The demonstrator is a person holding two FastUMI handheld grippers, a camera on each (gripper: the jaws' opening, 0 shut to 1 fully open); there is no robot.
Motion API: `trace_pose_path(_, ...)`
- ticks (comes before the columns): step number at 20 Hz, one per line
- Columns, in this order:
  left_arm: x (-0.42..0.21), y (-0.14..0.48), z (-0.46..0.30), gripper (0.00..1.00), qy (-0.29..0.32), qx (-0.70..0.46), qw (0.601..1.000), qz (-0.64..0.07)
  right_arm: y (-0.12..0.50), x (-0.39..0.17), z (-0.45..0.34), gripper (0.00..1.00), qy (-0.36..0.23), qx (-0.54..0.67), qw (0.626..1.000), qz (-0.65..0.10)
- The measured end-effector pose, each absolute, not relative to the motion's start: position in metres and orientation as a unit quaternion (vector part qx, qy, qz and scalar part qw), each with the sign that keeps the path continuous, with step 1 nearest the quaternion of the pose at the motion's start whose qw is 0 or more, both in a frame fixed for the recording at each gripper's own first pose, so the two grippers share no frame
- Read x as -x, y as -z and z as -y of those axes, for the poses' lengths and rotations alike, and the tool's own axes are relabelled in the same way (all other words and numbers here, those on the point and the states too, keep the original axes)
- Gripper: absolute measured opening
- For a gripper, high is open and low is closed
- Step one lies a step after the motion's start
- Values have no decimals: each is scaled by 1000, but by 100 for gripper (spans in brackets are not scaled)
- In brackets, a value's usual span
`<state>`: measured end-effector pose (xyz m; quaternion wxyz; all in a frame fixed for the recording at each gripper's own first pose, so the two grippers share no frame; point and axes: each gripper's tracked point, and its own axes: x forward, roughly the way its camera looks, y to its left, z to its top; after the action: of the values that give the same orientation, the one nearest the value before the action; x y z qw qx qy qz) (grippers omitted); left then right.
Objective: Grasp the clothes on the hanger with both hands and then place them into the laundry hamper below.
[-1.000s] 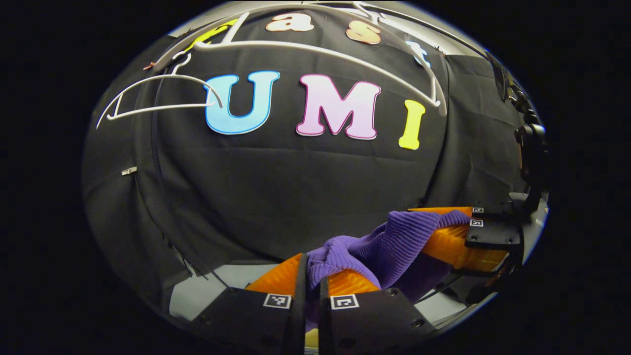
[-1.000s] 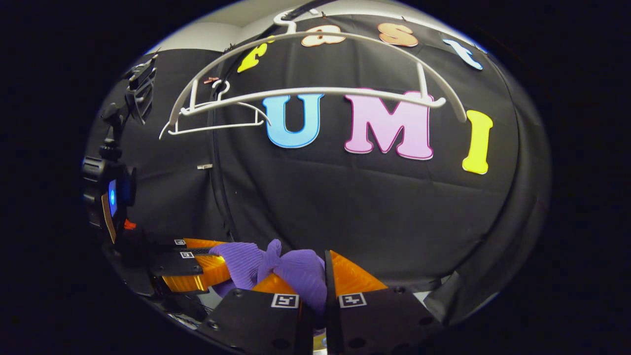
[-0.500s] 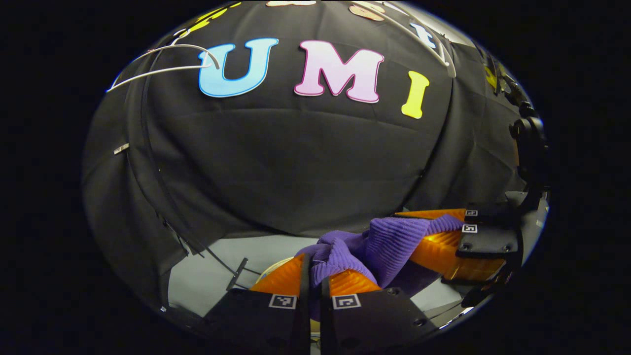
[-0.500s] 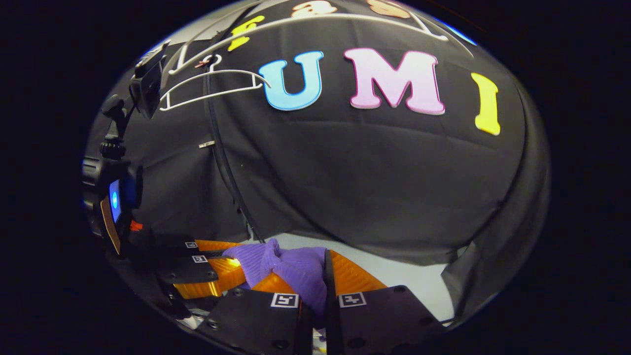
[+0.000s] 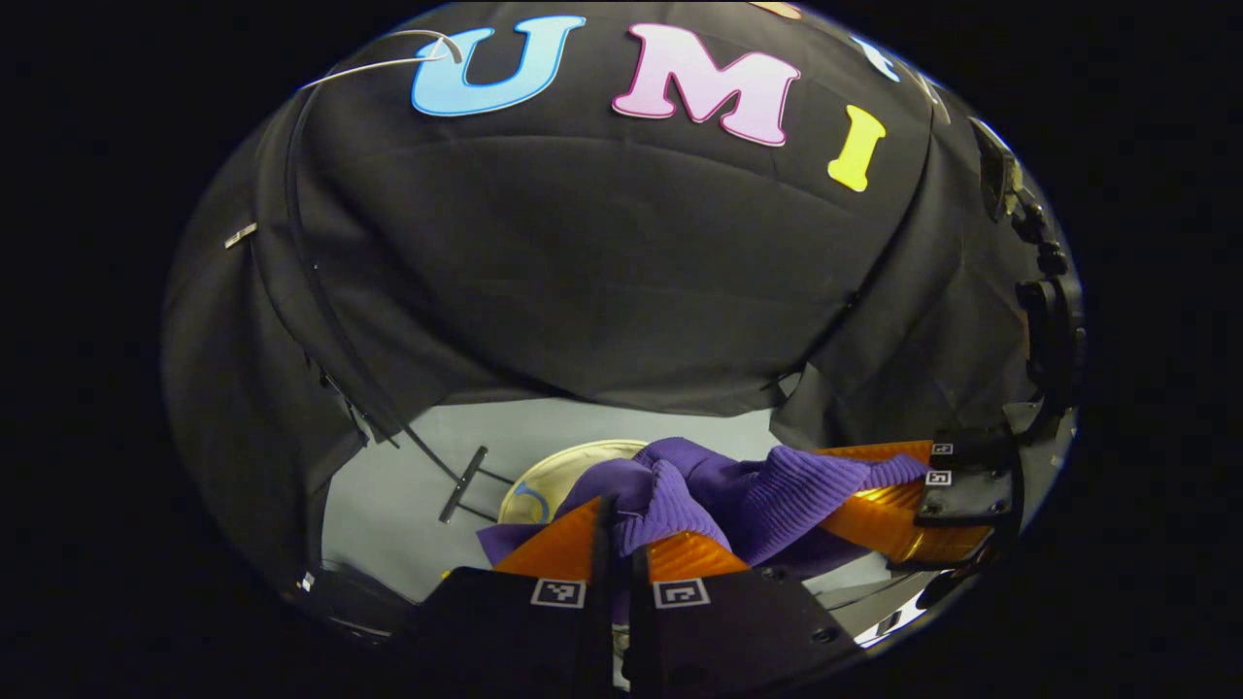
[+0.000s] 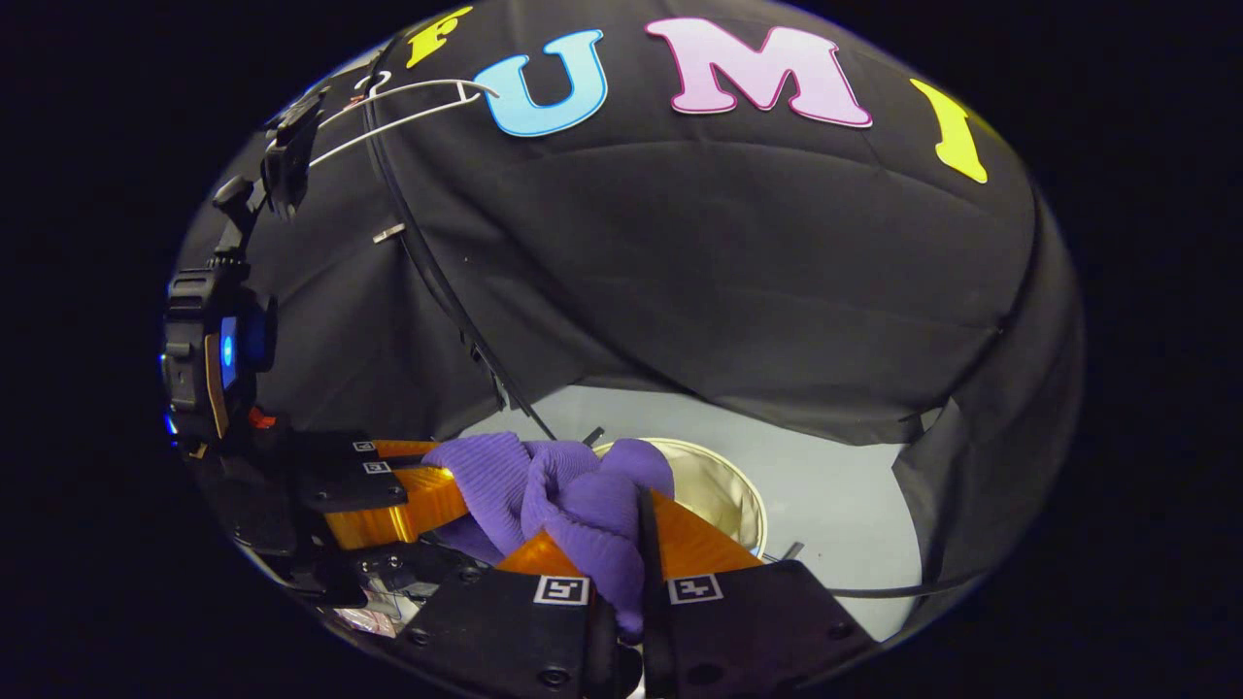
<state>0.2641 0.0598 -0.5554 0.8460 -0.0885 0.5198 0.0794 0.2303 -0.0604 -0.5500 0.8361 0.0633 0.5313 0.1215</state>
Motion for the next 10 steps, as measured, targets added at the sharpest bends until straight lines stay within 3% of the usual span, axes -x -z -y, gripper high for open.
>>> trace_pose_path(4, -261, 561, -59, 11, -71, 85, 838, -534, 560, -225, 58, 15, -121, -66, 828, -544)
trace_pose_path(5, -258, 566, -61, 13, -71, 77, 836, -538, 556, -225, 63, 25, -115, -61, 827, -547)
trace_pose_path(6, -256, 564, -61, 10, -67, 76, 836, -539, 552, -226, 65, 15, -116, -62, 828, -546)
trace_pose_path(10, -262, 556, -66, 57, -67, 78, 844, -526, 552, -234, 67, 58, -107, -63, 834, -537)
